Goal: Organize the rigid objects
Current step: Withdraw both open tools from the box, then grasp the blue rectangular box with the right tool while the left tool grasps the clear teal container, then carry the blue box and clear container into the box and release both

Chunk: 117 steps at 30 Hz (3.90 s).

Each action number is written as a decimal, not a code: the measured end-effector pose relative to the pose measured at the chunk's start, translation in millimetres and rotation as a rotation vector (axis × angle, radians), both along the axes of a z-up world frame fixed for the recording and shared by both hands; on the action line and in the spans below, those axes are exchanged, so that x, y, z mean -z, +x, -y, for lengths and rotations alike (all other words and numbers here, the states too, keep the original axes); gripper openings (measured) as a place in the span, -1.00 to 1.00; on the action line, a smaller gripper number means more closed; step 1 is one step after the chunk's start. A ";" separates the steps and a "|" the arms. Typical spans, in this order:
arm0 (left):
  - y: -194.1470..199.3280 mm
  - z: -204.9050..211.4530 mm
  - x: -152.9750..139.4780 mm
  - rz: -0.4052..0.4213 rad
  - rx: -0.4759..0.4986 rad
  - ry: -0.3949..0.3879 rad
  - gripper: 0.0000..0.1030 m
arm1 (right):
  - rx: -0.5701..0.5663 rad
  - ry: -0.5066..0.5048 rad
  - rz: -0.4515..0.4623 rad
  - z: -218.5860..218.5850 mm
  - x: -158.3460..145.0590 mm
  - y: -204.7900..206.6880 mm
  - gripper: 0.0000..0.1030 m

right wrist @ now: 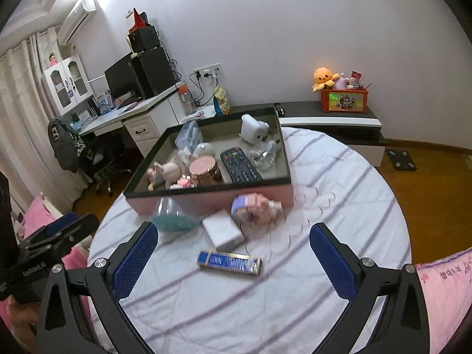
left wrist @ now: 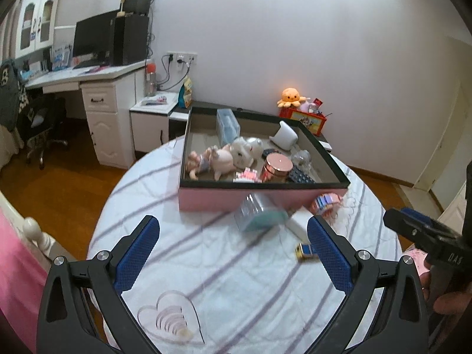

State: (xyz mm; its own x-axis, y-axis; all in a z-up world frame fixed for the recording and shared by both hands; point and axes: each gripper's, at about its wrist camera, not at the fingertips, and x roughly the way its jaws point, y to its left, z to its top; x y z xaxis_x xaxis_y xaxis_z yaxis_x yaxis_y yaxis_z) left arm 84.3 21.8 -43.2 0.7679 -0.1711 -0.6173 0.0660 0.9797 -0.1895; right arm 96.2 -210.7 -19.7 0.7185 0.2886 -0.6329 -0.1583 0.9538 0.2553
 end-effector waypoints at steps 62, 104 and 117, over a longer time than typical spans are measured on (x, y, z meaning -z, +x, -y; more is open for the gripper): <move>21.2 6.5 64.2 -0.161 -0.013 0.049 0.99 | 0.026 -0.191 -0.205 -44.1 94.8 29.0 0.65; 57.2 8.1 22.9 -0.049 0.012 0.041 0.46 | -0.036 -0.142 -0.067 -20.3 25.9 32.1 0.65; 122.4 14.7 -13.4 0.032 0.025 0.054 0.46 | -0.061 -0.127 -0.017 -34.0 -6.4 121.5 0.65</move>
State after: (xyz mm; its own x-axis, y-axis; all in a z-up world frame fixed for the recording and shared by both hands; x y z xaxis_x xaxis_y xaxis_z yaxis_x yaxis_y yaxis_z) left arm 206.7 7.1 -29.8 0.7835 -0.1573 -0.6011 0.0958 0.9864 -0.1333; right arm 217.7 -176.6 -13.3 0.6908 0.2481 -0.6792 -0.2135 0.9674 0.1363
